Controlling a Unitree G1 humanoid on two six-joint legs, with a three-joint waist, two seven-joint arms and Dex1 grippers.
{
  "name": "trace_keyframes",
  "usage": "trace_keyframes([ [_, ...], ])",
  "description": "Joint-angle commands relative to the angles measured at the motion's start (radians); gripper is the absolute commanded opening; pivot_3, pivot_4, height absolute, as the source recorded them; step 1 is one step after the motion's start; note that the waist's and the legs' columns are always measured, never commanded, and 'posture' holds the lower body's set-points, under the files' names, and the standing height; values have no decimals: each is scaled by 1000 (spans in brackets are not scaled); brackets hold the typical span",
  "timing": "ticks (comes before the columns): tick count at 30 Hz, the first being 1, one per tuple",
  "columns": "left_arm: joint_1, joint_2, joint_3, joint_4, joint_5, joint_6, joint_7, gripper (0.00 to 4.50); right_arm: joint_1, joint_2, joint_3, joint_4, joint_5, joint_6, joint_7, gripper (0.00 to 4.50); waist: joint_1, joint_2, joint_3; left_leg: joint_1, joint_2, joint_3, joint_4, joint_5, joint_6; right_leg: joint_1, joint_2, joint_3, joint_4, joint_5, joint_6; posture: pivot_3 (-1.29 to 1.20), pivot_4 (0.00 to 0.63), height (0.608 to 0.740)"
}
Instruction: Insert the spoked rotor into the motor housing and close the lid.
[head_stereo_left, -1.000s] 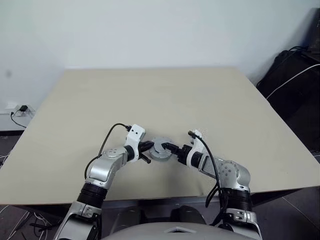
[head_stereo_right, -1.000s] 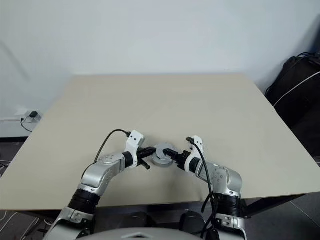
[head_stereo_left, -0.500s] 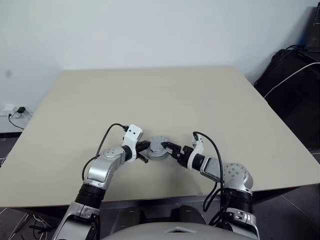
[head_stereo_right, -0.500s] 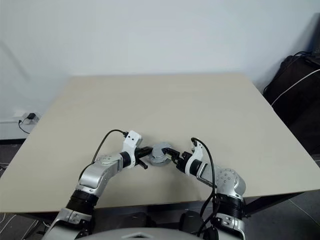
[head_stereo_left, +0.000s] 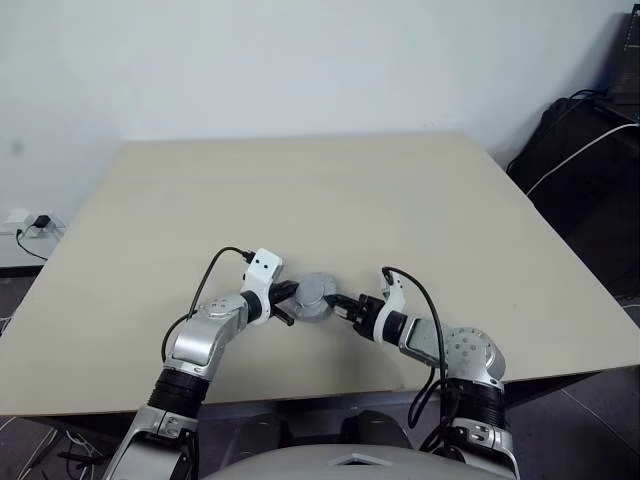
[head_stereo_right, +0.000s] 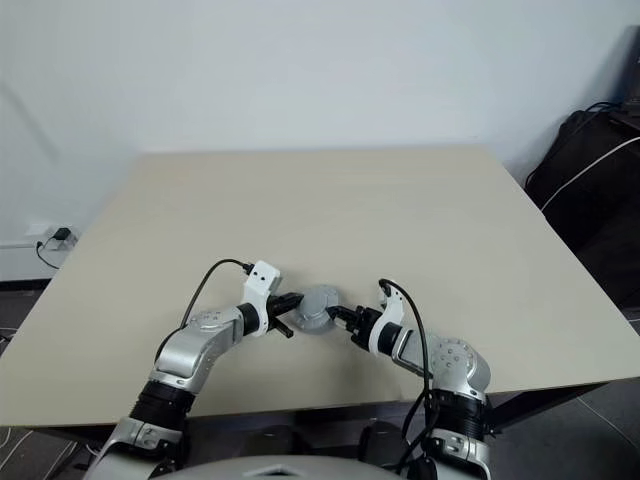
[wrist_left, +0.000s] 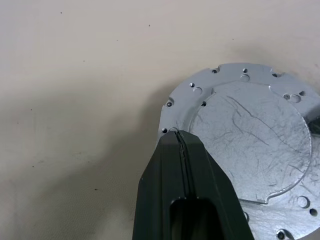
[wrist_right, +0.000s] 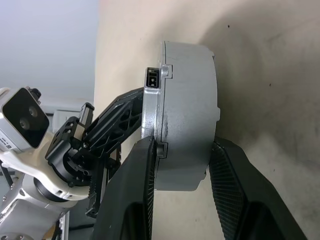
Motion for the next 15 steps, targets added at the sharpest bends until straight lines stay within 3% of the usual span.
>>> trace_keyframes([
  [1,22,-8,-28,14,7,9,-1,0,3,0,43,-32,20,25,7,1255,0,0,0,0,0,0,0,0,0,0,0,0,0,0,0,0,0,740],
  [5,37,-39,25,-3,0,-70,54,0,14,0,39,-38,27,30,0,1250,-2,1,0,0,0,0,0,0,0,0,0,0,0,0,0,0,0,740],
  [9,65,-142,181,-37,-72,-172,179,0,24,12,21,-46,47,26,-16,1223,-3,-1,4,-1,0,0,0,-1,2,-1,0,0,0,0,0,0,0,740],
  [15,178,-248,380,-191,-375,33,214,0,45,69,-41,-74,139,50,-68,1223,-3,-2,7,-2,1,0,-2,-2,3,-3,0,-1,0,1,1,0,0,740],
])
